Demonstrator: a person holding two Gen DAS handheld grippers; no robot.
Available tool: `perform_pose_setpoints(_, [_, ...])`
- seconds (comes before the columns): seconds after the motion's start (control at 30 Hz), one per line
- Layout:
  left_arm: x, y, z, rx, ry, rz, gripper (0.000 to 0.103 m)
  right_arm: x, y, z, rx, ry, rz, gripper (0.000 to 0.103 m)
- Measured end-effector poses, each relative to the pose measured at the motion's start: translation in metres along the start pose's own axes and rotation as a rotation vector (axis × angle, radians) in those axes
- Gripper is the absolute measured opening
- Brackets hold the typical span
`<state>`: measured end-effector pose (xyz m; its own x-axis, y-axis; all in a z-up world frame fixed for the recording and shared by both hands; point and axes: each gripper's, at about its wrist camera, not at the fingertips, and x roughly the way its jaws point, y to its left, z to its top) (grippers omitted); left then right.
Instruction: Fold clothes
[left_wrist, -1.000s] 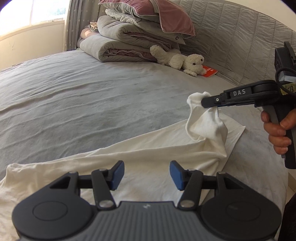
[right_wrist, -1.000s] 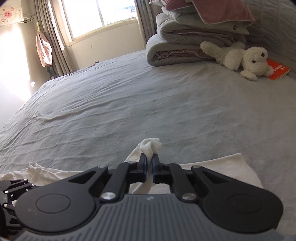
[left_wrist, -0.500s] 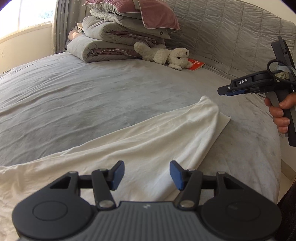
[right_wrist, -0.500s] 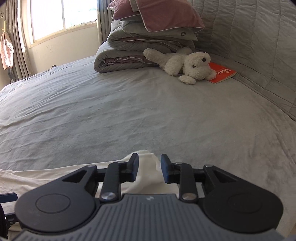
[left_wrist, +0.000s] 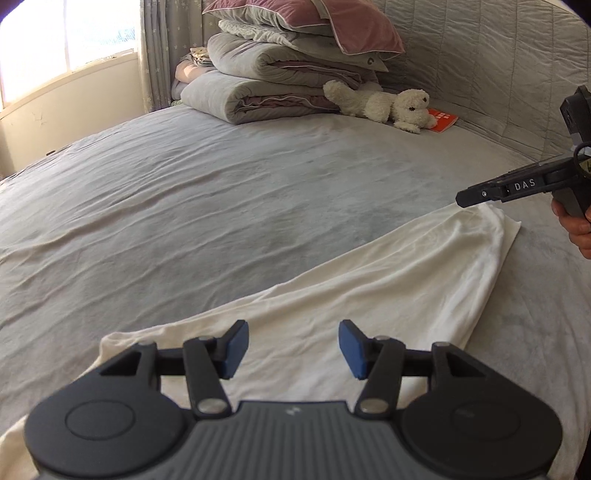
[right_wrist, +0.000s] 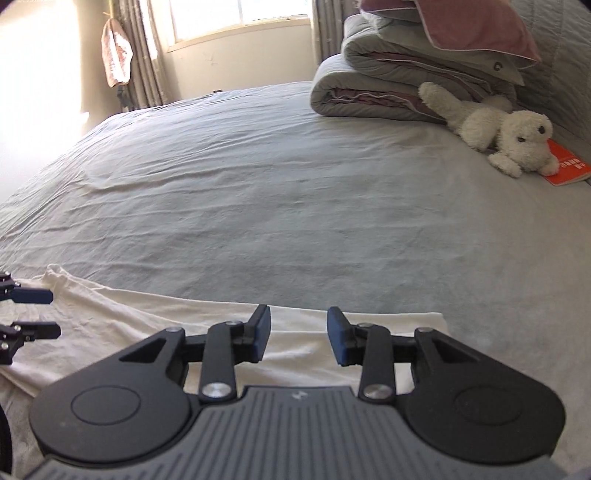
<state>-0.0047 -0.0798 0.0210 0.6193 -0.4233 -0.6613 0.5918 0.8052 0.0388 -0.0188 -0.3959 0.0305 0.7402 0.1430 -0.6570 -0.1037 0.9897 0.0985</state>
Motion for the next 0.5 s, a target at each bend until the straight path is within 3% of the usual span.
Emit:
perform_pose_setpoints(0.13, [-0.006, 0.041, -0.010, -0.063, -0.019, 0.084, 0.055, 0.023, 0.036, 0.004, -0.106, 0.030, 0.080, 0.038])
perform_pose_setpoints(0.27, [-0.001, 0.074, -0.015, -0.130, -0.020, 0.109, 0.055, 0.043, 0.069, 0.009, -0.203, 0.059, 0.150, 0.038])
perform_pose_setpoints(0.5, [0.011, 0.121, -0.027, -0.293, 0.012, 0.051, 0.048, 0.061, 0.104, 0.012, -0.338, 0.105, 0.230, 0.038])
